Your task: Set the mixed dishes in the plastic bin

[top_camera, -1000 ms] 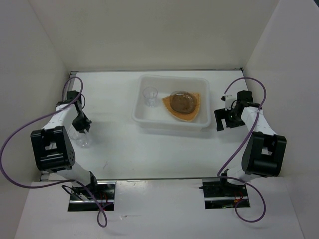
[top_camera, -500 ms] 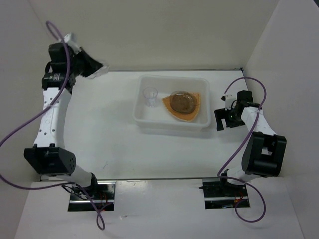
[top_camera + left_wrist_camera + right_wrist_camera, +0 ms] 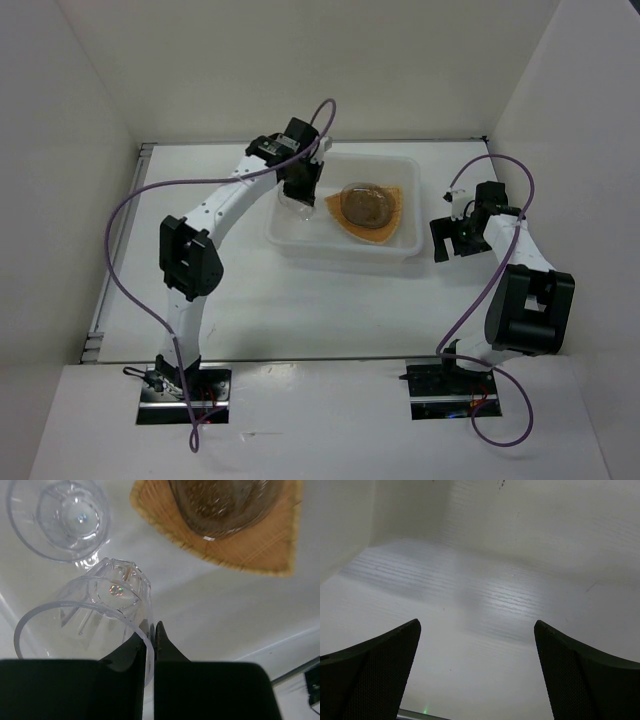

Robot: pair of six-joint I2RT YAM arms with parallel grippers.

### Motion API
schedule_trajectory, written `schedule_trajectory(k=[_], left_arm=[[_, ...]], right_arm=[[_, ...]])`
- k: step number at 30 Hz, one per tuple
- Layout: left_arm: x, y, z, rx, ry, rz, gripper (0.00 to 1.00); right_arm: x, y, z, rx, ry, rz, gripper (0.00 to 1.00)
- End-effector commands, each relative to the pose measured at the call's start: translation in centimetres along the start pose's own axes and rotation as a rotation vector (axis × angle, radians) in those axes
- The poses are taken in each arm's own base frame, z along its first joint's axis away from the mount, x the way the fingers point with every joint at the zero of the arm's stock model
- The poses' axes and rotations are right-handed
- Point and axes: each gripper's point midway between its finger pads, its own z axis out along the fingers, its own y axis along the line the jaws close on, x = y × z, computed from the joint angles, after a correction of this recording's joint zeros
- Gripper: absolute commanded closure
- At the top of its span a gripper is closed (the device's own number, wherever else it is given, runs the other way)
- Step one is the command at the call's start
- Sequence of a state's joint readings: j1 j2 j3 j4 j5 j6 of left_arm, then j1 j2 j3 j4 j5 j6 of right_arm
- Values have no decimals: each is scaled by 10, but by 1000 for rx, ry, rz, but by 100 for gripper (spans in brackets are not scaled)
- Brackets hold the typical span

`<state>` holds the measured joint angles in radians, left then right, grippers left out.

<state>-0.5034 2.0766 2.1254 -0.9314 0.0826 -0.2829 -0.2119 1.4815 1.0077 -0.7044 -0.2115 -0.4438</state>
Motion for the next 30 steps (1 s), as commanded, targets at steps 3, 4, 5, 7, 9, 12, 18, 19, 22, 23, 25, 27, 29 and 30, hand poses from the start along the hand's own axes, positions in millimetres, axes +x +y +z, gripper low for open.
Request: schedule_trajectory(k=[3, 4, 5, 7, 9, 12, 18, 19, 22, 23, 25, 27, 29, 30], left_arm=[[14, 17, 7, -131, 26, 77, 100], [14, 17, 12, -132, 28, 77, 100], [20, 15, 22, -130, 54, 95, 100], [23, 12, 31, -136, 66, 104, 100], [30, 17, 43, -152, 94, 104, 100], [39, 21, 61, -160, 131, 103, 92], [35, 11, 68, -148, 123, 119, 90], [30, 9, 66, -145, 108, 119, 90], [17, 5, 60, -137, 71, 120, 76], [17, 5, 60, -137, 71, 120, 72], [-2, -2, 42, -124, 7, 108, 52], [-22, -8, 19, -124, -66, 74, 30], [-45, -10, -10, -141, -155, 52, 19], [-59, -13, -33, -141, -219, 28, 18]], right_arm=[[-12, 0, -4, 3, -51, -30, 1], [-12, 0, -4, 3, -51, -30, 1], [-12, 0, -4, 3, -51, -30, 1], [-12, 0, -4, 3, -51, -30, 1], [-12, 0, -4, 3, -51, -30, 1], [-12, 0, -4, 3, -51, -30, 1], [-12, 0, -4, 3, -51, -30, 1], [-12, 0, -4, 3, -51, -30, 1], [-12, 0, -4, 3, -51, -30, 1], [-12, 0, -4, 3, -51, -30, 1], [-14, -2, -4, 16, -55, -32, 1], [-13, -4, -4, 25, -52, -31, 1], [-13, -4, -4, 25, -52, -22, 1], [-13, -4, -4, 25, -52, -22, 1]])
